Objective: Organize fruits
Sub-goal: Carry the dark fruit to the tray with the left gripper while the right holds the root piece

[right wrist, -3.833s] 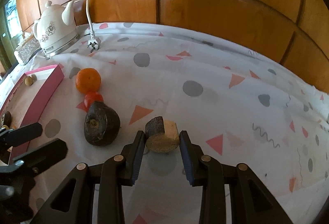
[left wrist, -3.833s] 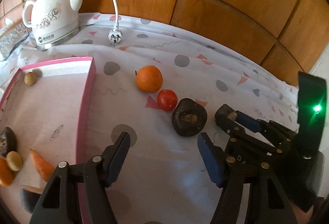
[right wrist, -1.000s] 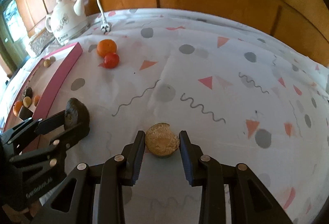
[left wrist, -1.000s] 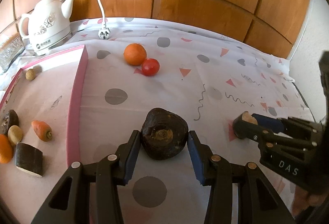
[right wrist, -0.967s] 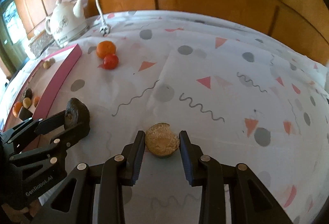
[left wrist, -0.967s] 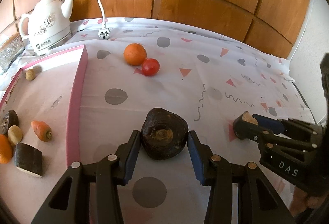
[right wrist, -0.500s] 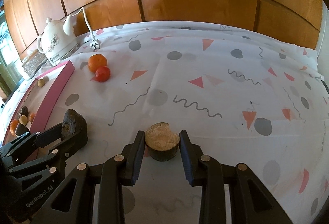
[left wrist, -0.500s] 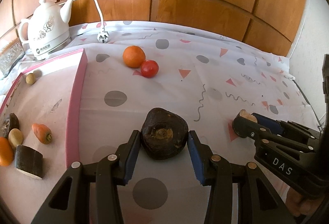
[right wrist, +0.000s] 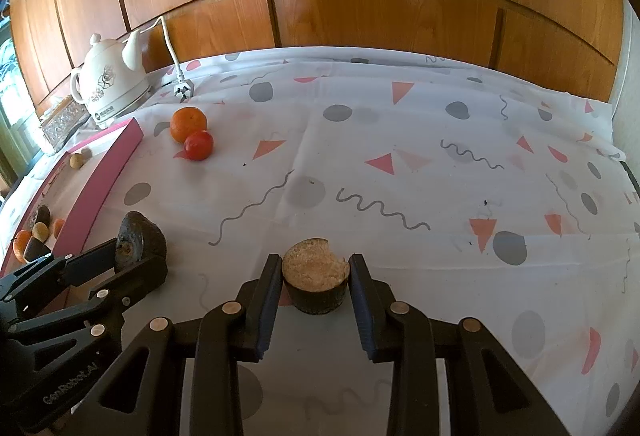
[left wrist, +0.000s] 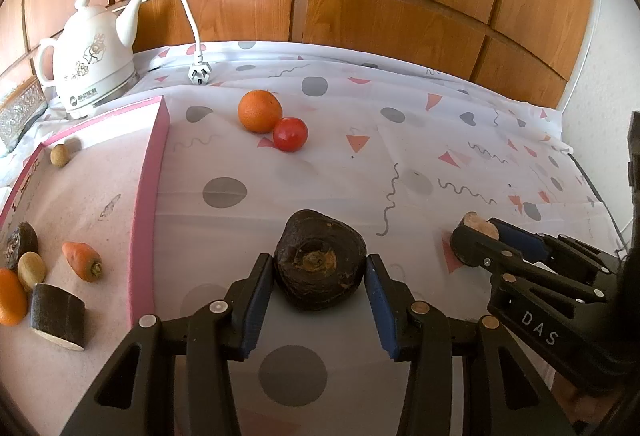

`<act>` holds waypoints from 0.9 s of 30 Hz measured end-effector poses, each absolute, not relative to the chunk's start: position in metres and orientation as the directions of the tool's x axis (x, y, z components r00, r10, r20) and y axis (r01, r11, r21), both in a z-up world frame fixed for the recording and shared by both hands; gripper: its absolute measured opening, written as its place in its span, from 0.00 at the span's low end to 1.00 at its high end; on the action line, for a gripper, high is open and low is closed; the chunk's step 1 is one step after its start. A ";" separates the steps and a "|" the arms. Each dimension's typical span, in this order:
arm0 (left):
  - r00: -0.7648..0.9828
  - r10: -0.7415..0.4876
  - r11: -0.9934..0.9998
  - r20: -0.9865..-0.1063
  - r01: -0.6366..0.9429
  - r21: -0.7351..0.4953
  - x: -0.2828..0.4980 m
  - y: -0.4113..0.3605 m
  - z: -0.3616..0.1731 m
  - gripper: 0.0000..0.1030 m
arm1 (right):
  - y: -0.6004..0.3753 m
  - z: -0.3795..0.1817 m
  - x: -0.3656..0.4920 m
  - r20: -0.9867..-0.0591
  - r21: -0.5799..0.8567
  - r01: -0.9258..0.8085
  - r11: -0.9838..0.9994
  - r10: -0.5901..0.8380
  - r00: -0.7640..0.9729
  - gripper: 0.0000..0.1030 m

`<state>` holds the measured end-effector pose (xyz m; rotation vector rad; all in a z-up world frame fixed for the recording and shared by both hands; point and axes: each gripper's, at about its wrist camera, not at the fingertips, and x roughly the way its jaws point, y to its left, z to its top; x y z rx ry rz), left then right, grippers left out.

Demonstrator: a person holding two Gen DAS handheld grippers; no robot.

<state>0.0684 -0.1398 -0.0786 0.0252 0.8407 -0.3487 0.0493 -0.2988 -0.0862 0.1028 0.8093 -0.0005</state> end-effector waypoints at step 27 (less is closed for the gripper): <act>0.674 -0.299 0.950 -0.675 0.148 -0.274 0.063 -0.030 -0.020 0.45 | -0.291 -0.086 0.051 -0.729 0.026 0.058 0.998 -0.021 0.684 0.33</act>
